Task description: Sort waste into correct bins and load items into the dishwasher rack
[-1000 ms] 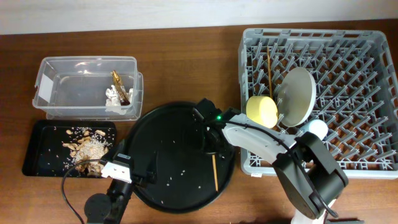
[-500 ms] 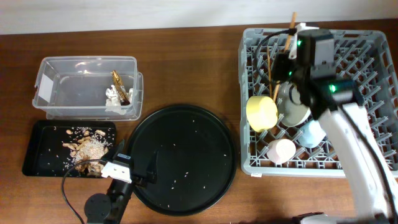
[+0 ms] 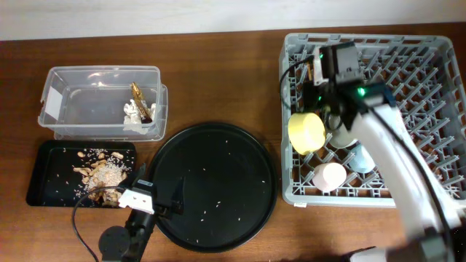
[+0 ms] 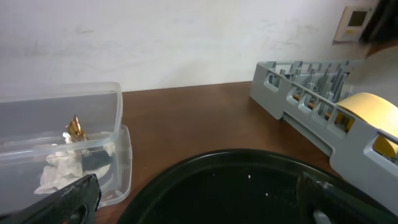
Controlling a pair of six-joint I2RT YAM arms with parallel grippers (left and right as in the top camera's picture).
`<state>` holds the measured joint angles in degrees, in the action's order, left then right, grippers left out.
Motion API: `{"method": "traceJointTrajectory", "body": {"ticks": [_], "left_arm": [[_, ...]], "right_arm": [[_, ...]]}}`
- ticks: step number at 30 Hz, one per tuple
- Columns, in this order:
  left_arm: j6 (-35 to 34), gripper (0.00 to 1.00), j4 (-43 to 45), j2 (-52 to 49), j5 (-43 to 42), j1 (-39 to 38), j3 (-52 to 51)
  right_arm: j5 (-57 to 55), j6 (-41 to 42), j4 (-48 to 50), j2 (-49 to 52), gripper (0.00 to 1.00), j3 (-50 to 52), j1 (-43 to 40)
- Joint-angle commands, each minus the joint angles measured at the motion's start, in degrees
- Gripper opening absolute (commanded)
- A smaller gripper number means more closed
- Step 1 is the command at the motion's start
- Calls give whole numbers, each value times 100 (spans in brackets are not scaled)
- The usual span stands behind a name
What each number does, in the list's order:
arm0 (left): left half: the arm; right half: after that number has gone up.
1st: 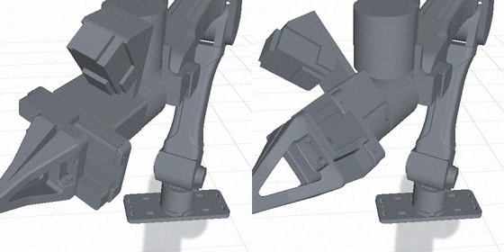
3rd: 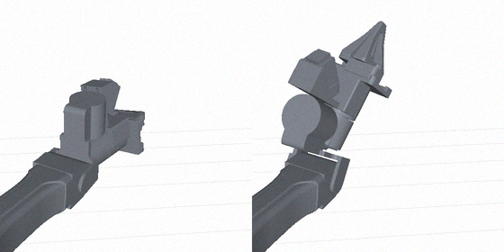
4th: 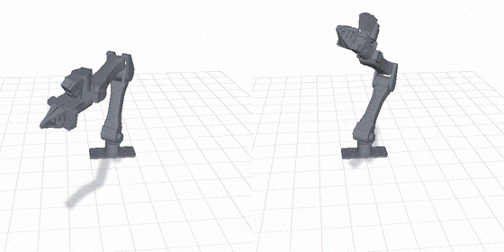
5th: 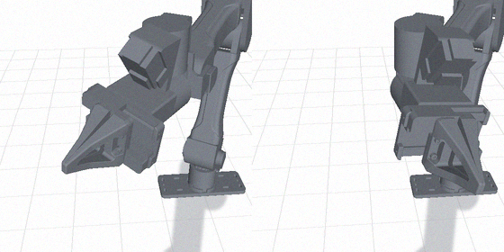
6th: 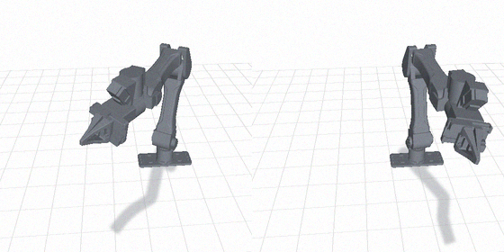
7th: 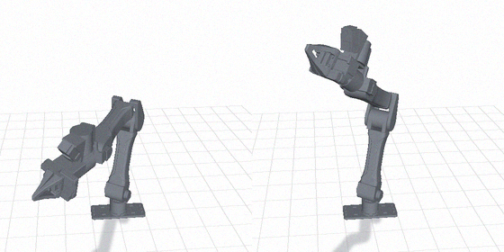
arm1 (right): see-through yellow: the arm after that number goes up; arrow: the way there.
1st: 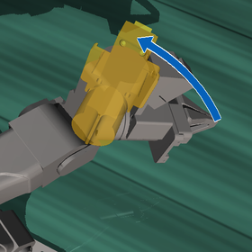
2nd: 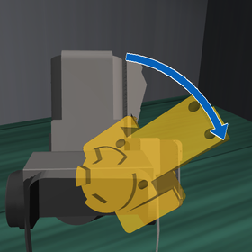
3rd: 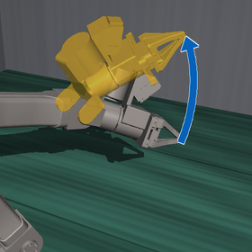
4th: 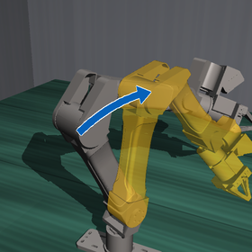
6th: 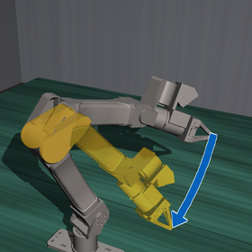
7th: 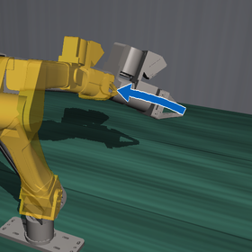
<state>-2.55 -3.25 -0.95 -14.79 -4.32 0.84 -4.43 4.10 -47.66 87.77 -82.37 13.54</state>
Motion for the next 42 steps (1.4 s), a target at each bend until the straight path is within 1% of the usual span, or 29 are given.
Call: {"method": "traceJointTrajectory", "body": {"ticks": [1, 2, 3, 4, 6, 10, 13, 14, 16, 18, 19, 21, 23, 24, 26, 27, 28, 29, 30, 31, 32, 35, 36, 38, 40, 42], "left_arm": [[87, 99, -9, 33, -48, 37, -31], [87, 99, -9, 33, -48, 37, -31], [87, 99, -9, 33, -48, 37, -31], [87, 99, -9, 33, -48, 37, -31], [87, 99, -9, 33, -48, 37, -31], [90, 99, -9, 33, -48, 37, -31], [87, 100, -9, 33, -48, 37, -31], [87, 99, -9, 33, -48, 37, -31], [87, 99, -9, 33, -46, 37, -31], [90, 99, -9, 33, -48, 37, -31], [87, 99, -9, 33, -48, 37, -31], [87, 99, -9, 33, -48, 37, -31], [87, 99, -9, 33, -48, 37, -31], [87, 99, -9, 33, -48, 37, -31], [90, 99, -9, 33, -48, 37, -31], [90, 99, -9, 33, -48, 37, -31], [90, 99, -9, 33, -48, 37, -31], [90, 99, -9, 33, -48, 37, -31], [87, 99, -9, 33, -48, 37, -31], [87, 99, -9, 33, -48, 37, -31], [87, 99, -9, 33, -48, 37, -31], [87, 99, -9, 33, -48, 37, -31], [90, 99, -9, 33, -48, 37, -31], [87, 99, -9, 33, -48, 37, -31], [87, 99, -9, 33, -48, 37, -31], [90, 99, -9, 33, -48, 37, -31]], "right_arm": [[400, 599, -544, -1381, 45, -269, 863], [428, 769, -699, -1600, 67, -269, 1069], [426, 960, -872, -1818, 92, -267, 1298], [431, 1305, -1174, -2186, 99, -267, 1755], [446, 1486, -1311, -2487, 99, -267, 2232], [439, 1478, -1360, -2717, 99, -267, 2736], [264, 1130, -1860, -2732, 99, -267, 2702], [166, 1117, -2098, -2763, 99, -269, 2677], [-232, 1117, -2264, -2887, 99, -267, 2699], [-739, 1064, -2175, -3047, 99, -258, 2653], [-678, 833, -1982, -3185, 99, -201, 2505], [98, 221, -1412, -3622, 99, 111, 1884], [1019, -96, -916, -4157, 99, 688, 1036], [1235, -90, -741, -4448, 99, 1060, 608], [1462, -87, -398, -5058, 99, 1947, -116], [1478, -87, -308, -5246, 99, 2221, -269], [1482, -76, -151, -5591, 99, 2726, -472], [1482, -68, -52, -5875, 99, 3117, -584], [1495, -70, 229, -6577, 99, 4039, -706], [1497, -68, 374, -6804, 99, 4339, -723], [1502, -68, 739, -7252, 99, 4935, -750], [1635, -68, 1314, -7973, 99, 5873, -793], [1707, -66, 1572, -8336, 99, 6341, -841], [1799, -68, 1978, -8721, 99, 6900, -901], [1805, -66, 2664, -8758, 99, 7525, -951], [1832, -66, 3230, -8754, 99, 7740, -944]]}}
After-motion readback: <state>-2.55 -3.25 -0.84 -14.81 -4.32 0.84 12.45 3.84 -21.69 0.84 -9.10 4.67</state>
